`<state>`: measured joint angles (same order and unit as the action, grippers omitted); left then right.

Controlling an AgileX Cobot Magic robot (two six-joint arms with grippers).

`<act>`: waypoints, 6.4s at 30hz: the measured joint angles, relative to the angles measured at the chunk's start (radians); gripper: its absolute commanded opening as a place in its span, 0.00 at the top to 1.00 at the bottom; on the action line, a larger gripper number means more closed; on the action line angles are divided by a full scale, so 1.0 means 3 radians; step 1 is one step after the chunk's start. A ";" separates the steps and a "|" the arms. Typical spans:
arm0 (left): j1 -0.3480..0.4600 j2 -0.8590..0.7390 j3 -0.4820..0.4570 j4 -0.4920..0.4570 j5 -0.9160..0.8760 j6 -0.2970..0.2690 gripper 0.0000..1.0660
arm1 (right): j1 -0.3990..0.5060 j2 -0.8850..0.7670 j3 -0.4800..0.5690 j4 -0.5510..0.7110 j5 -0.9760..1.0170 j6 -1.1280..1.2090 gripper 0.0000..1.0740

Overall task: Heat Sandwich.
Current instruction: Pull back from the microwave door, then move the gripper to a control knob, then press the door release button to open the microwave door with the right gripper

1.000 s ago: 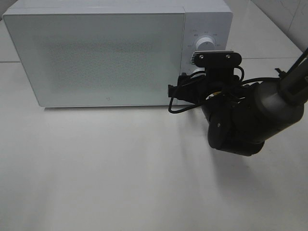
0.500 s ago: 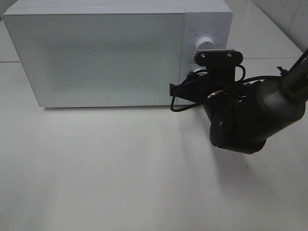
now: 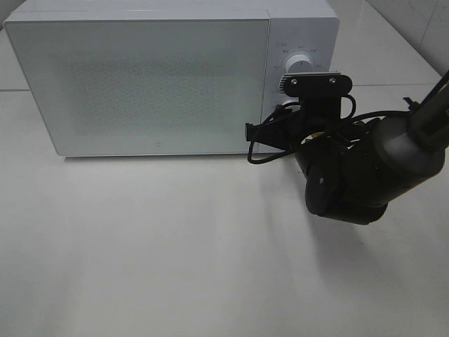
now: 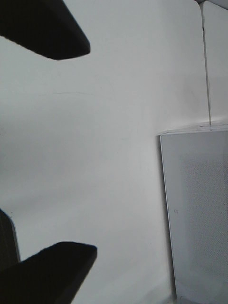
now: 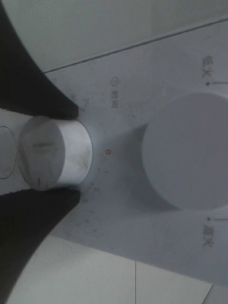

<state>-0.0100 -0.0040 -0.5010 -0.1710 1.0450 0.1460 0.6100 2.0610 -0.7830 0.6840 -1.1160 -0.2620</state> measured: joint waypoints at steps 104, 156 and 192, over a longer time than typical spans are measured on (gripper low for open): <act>0.0000 0.0000 0.0000 0.0000 0.0000 0.0000 0.05 | 0.0010 -0.0047 0.0067 -0.0453 0.0173 0.5587 0.29; 0.0000 0.0000 0.0000 0.0000 0.0000 0.0000 0.05 | 0.0000 -0.2473 0.0210 -0.1377 0.5510 0.0490 0.29; 0.0000 0.0000 0.0000 0.0000 0.0000 0.0000 0.05 | -0.0953 -0.5200 0.0210 -0.2137 0.7087 0.0873 0.29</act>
<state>-0.0100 -0.0040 -0.5010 -0.1710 1.0450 0.1460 0.3240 0.5010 -0.7200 0.0430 1.0100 0.0000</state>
